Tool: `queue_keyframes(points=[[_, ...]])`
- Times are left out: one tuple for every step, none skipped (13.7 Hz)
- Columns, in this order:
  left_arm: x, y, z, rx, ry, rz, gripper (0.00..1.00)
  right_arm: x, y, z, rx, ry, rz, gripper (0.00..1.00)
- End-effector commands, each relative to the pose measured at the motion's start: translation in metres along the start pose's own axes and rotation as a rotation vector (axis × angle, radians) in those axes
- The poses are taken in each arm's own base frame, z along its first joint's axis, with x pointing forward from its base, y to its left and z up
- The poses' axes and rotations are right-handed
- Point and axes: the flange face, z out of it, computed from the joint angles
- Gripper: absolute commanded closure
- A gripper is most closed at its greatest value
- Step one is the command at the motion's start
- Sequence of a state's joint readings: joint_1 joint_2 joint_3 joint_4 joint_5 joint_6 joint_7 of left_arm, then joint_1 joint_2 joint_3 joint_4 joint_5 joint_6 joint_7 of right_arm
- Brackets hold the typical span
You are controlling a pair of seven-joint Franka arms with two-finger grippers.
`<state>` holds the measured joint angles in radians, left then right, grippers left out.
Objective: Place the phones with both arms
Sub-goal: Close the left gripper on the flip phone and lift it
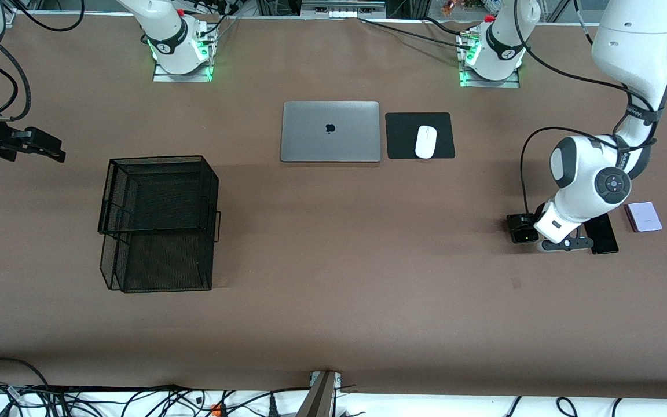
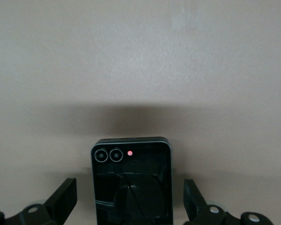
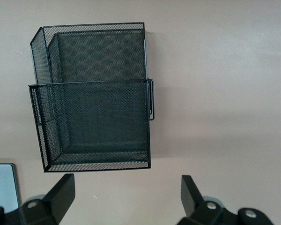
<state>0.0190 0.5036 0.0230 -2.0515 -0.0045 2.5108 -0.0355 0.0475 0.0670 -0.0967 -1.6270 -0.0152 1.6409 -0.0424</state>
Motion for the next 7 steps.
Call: queue_keyframes(points=[[0.0, 0.004, 0.01, -0.01, -0.008, -0.012, 0.0, -0.003, 0.003, -0.002, 0.006, 0.012, -0.002, 0.0], [-0.001, 0.004, 0.015, -0.01, -0.016, -0.011, 0.0, -0.003, 0.002, -0.002, 0.007, 0.012, -0.002, 0.0], [-0.001, 0.004, 0.017, -0.009, -0.019, -0.011, 0.0, -0.003, 0.002, -0.002, 0.007, 0.01, -0.002, 0.0], [-0.001, 0.004, 0.018, -0.009, -0.021, -0.014, 0.0, -0.003, 0.002, -0.002, 0.007, 0.01, -0.002, 0.0], [-0.002, 0.003, 0.019, -0.01, -0.024, -0.018, 0.0, -0.003, 0.002, -0.002, 0.007, 0.01, -0.002, 0.0], [-0.004, -0.001, 0.025, -0.01, -0.036, -0.024, 0.08, -0.003, 0.002, -0.002, 0.007, 0.01, -0.002, 0.0], [-0.005, -0.002, 0.03, -0.011, -0.044, -0.025, 0.2, -0.003, 0.002, -0.002, 0.007, 0.01, -0.002, 0.0]])
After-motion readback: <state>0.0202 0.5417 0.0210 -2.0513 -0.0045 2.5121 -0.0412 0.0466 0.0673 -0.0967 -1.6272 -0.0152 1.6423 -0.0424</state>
